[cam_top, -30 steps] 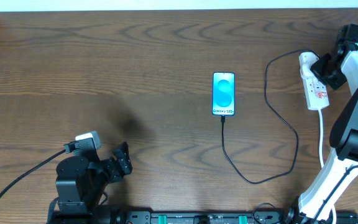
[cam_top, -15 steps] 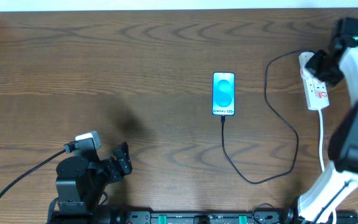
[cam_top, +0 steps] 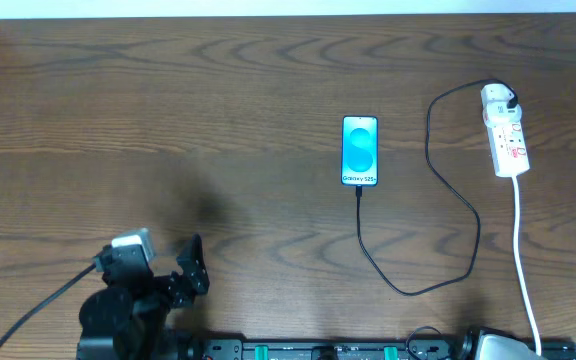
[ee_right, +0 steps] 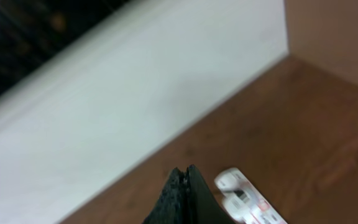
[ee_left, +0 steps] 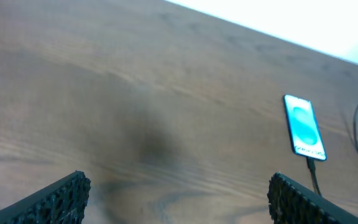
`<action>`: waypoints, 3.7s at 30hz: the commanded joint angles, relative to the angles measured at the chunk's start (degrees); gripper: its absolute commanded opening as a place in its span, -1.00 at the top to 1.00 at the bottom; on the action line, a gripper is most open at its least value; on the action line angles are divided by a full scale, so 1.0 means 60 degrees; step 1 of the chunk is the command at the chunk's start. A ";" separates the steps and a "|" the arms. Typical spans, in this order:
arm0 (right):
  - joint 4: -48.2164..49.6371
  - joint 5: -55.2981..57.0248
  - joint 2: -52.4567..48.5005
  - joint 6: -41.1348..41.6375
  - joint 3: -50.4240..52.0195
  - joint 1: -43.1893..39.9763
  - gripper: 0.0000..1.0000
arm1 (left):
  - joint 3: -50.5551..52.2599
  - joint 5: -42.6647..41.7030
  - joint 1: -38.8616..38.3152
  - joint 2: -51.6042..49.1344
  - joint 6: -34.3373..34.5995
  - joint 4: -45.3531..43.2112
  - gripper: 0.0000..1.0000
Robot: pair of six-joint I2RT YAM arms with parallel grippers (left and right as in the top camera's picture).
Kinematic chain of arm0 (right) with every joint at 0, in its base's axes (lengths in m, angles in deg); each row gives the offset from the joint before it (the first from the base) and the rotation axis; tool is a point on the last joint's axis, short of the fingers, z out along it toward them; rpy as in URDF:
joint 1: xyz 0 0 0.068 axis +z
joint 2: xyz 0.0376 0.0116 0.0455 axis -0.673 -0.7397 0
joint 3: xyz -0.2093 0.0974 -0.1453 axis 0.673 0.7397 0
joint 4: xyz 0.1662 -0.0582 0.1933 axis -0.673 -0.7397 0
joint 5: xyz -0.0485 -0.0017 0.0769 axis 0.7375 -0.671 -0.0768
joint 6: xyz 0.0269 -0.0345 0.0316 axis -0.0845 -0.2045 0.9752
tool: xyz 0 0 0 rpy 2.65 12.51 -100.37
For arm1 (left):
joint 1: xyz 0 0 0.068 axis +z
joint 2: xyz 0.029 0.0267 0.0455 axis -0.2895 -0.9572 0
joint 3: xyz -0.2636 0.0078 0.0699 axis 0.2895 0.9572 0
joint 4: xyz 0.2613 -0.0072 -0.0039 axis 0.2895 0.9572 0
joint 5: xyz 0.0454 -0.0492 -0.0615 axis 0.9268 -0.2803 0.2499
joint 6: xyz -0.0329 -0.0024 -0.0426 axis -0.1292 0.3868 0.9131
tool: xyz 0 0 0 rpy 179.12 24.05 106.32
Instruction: Plug charger to phone and switch on socket
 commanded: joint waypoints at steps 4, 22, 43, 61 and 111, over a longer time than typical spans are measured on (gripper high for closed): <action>0.0200 -0.0087 0.1472 -0.0135 -0.0026 0.0084 0.98 | -0.0091 -0.0058 0.0022 0.1239 -0.0397 -0.0011 -0.84; 0.0980 -0.1752 0.6393 -0.0313 0.1963 0.0200 0.98 | -0.0106 -0.0477 0.0022 0.1614 -0.0397 -0.0055 -0.84; 0.3286 -0.3388 1.2018 -0.0317 0.4288 -0.0229 0.80 | 0.1359 0.0306 0.0022 0.1497 -0.0390 -0.3705 -0.84; 0.2987 -0.4193 1.2637 -0.0317 0.4146 -0.0838 0.76 | 0.4105 0.0302 0.0022 -0.0426 -0.1188 -0.8393 -0.83; 0.3078 -0.5778 1.2637 -0.0280 0.3767 -0.1009 0.40 | 0.6007 -0.0040 0.0022 0.1545 -0.1643 -0.8797 -0.83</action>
